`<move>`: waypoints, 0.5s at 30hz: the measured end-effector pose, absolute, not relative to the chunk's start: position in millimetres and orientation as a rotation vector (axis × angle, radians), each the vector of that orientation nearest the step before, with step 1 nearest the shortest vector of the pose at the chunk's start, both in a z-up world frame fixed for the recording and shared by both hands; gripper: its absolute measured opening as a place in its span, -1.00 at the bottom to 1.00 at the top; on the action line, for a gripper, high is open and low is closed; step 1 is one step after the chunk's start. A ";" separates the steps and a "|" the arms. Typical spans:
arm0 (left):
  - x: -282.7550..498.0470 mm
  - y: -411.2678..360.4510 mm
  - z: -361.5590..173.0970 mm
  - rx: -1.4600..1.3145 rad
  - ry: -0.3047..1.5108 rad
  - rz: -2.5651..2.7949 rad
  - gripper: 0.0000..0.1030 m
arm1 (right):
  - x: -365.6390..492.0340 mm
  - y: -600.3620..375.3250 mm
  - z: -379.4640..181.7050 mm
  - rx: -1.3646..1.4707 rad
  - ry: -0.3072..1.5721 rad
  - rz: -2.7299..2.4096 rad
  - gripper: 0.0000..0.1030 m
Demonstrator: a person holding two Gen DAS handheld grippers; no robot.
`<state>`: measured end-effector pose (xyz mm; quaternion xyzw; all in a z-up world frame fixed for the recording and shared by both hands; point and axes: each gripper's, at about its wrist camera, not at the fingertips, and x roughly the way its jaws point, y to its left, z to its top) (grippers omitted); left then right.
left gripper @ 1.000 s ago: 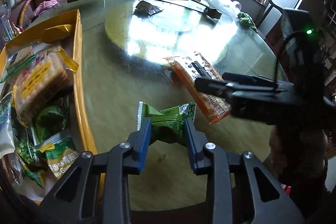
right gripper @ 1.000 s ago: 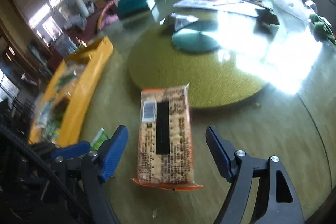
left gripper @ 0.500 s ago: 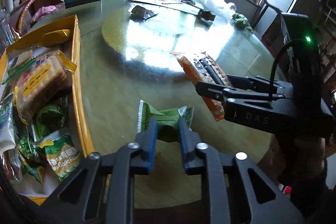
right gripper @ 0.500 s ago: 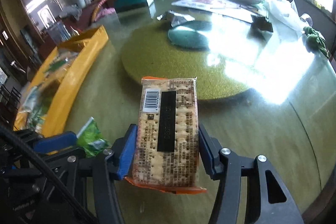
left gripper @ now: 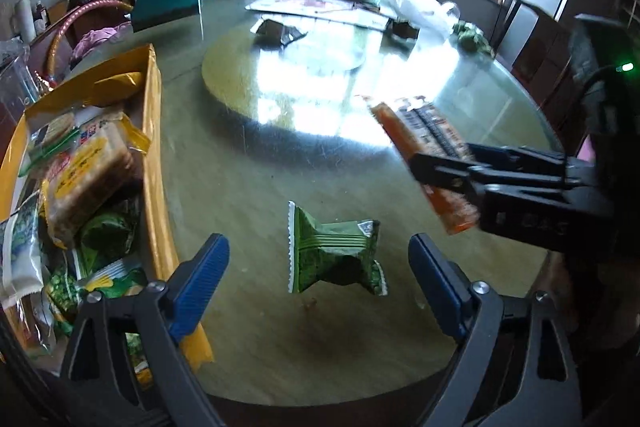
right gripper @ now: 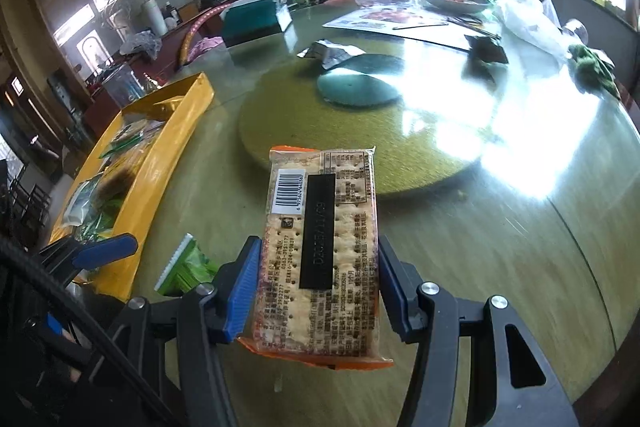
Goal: Organize snacks
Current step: 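Carry the barcode cracker pack and green pea bag with both tools over the tray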
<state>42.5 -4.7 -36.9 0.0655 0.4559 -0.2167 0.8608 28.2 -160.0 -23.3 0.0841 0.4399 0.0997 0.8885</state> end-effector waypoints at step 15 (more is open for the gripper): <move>32.9 16.4 -18.9 0.032 0.936 -0.524 -0.17 | 20.1 -157.0 -11.4 0.220 0.881 0.251 0.08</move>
